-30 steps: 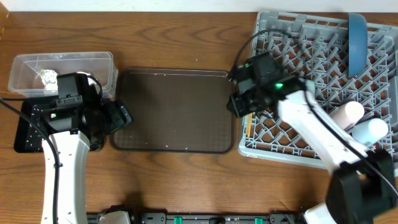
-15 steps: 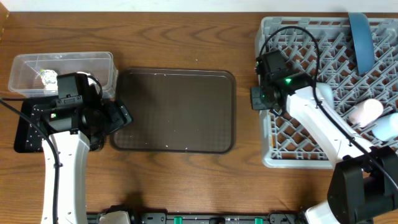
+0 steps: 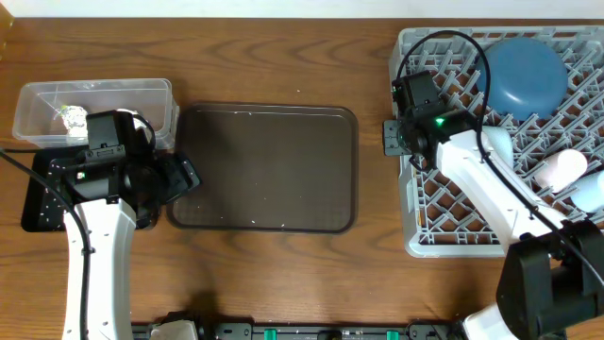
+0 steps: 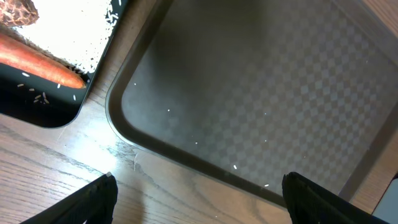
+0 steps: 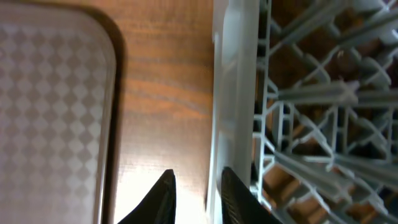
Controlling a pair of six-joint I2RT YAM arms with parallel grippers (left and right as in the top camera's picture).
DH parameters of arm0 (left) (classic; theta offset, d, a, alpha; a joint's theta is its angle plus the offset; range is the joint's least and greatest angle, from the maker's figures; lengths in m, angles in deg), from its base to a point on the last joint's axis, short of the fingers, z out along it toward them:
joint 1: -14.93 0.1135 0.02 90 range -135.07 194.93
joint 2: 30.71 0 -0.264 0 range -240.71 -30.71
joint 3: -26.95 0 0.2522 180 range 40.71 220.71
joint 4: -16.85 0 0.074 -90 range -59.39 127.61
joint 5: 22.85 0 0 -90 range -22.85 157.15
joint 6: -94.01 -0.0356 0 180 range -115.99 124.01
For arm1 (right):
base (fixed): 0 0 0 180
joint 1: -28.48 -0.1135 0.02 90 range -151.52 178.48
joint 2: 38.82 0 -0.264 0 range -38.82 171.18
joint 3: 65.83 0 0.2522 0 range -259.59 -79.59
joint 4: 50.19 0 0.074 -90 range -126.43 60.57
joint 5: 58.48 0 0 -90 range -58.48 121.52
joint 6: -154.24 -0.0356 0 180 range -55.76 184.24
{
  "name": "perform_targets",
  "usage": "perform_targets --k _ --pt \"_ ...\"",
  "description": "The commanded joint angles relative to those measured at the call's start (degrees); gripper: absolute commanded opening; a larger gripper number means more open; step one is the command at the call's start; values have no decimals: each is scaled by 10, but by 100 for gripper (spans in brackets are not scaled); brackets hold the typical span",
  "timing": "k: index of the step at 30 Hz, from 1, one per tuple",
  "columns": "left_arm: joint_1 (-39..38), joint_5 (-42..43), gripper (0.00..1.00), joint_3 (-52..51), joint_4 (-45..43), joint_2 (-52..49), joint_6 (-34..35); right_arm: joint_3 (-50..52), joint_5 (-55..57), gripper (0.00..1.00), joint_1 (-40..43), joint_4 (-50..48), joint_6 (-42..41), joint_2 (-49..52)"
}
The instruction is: Sort waste into correct bins and load items into the dishwasher rack
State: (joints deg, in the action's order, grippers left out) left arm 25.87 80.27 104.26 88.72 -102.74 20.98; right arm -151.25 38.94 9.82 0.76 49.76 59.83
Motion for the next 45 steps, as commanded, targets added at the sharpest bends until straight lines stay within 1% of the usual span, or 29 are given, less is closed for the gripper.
perform_targets --k 1,5,11,15,21,25,30,32,35,36,37,38,39,40,41,42,45 --pt "3 -1 86 -2 2 -3 8 2 7 17 9 -19 4 27" --pt "3 -1 86 -2 2 -3 7 2 14 13 13 -61 16 48" --pt "3 -1 86 -2 2 -3 7 2 63 8 35 -100 14 59" --pt "3 -1 86 -2 2 -3 7 2 73 9 60 -112 14 59" --pt "3 -1 86 -2 2 -3 7 2 67 12 86 -109 14 59" --pt "3 -1 86 -2 2 -3 7 1 40 22 84 -111 15 59" --pt "3 -1 86 -2 2 -3 7 -6 -40 46 81 -101 45 45" --pt "3 -2 86 -2 1 -3 7 -10 -61 52 81 -85 45 24" --pt "3 -2 86 -2 -3 -3 7 -21 -76 69 83 -25 50 -29" --pt "3 -2 86 -2 -6 -3 7 -23 -82 73 86 -5 60 -51" --pt "2 -2 86 -2 -9 -3 1 -23 -87 77 88 9 68 -67" --pt "-2 -3 86 -2 -16 -3 -11 -23 -97 84 92 27 81 -90" --pt "-8 -6 96 -1 -21 -3 -15 -23 -104 91 96 40 93 -107" --pt "-17 -8 98 1 -26 -3 -17 -23 -115 99 101 54 109 -127" --pt "-31 -8 100 3 -33 -3 -19 -23 -125 99 106 65 123 -141" --pt "-48 -13 98 6 -37 -3 -20 -23 -137 99 113 77 141 -158" --pt "-108 -63 98 19 -38 -8 -22 -23 -173 99 136 89 156 -185"
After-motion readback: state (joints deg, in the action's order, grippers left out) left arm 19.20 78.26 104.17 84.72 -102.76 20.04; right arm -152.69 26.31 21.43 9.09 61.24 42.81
